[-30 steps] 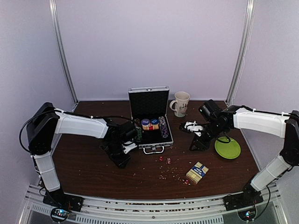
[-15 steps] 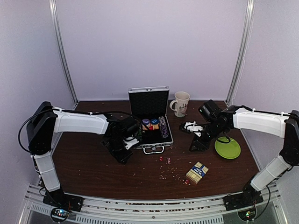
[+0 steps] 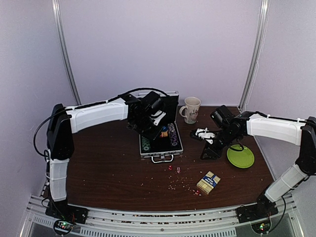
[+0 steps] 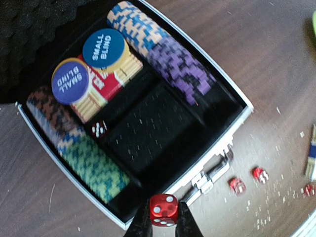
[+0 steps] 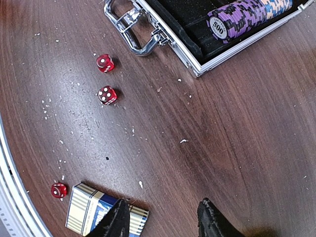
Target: Pack up texas hold em set
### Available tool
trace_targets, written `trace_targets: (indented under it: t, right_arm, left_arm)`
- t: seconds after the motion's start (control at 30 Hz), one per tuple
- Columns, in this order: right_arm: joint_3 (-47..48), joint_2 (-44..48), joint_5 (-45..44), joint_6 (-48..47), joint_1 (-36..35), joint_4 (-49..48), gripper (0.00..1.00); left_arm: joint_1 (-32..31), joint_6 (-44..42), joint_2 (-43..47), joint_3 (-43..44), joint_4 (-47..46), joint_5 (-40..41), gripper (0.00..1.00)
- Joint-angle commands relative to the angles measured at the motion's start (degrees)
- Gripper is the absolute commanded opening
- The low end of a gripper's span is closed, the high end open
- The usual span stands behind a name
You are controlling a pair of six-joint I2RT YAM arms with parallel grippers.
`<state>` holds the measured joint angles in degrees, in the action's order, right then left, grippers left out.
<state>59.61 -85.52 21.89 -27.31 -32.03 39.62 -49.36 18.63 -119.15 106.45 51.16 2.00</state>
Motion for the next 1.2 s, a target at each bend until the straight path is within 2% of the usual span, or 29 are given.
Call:
trace_targets:
  t: [0.0, 0.27, 0.73, 1.17]
  right_arm:
    - [-0.2, 0.3, 0.9, -0.4, 0.4, 0.1, 0.48]
    - [-0.2, 0.0, 1.4, -0.7, 0.5, 0.4, 0.48]
    - [0.1, -1.6, 1.9, -1.2, 0.6, 1.0, 0.48]
    - [0.2, -2.3, 2.3, -1.4, 0.6, 1.3, 0.48]
  left_arm:
    - [1.7, 3.3, -6.9, 8.5, 0.4, 2.3, 0.14]
    - [3.4, 3.9, -16.7, 20.6, 2.7, 3.1, 0.15]
    - [4.4, 3.5, -22.3, 21.5, 2.5, 4.1, 0.15]
    - [5.4, 4.3, -24.0, 22.1, 0.7, 6.4, 0.15]
